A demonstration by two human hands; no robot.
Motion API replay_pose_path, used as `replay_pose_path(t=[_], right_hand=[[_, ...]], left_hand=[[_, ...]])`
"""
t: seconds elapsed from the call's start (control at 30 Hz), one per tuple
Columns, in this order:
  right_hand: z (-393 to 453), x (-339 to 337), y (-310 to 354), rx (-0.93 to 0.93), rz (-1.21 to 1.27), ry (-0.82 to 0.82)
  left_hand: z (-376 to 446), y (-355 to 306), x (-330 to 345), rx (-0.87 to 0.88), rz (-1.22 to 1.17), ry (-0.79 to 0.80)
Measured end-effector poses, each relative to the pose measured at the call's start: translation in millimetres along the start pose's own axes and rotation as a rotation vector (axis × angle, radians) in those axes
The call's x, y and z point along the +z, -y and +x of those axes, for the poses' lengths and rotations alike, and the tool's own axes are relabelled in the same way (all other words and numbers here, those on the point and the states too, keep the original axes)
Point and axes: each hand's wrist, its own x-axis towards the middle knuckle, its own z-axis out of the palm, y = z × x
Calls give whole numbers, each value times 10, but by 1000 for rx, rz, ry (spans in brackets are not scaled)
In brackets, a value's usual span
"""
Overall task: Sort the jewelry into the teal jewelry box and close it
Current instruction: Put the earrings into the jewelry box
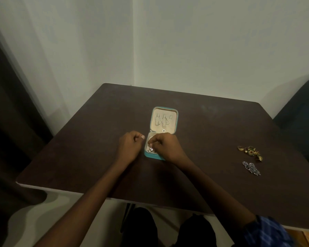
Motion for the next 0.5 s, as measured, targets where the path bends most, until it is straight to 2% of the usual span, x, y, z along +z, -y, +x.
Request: replay_pose_path(t=[0.17,0.3,0.5], right_hand=[[32,98,-25,-20,-144,19],[44,150,-47,-38,-272,-65],[-13,-42,-155,-34,-248,-138]], left_hand=[[3,-13,-26,-22,11,2],[-20,-18,-35,-16,17,4],[-57,-110,-38,18,34,8]])
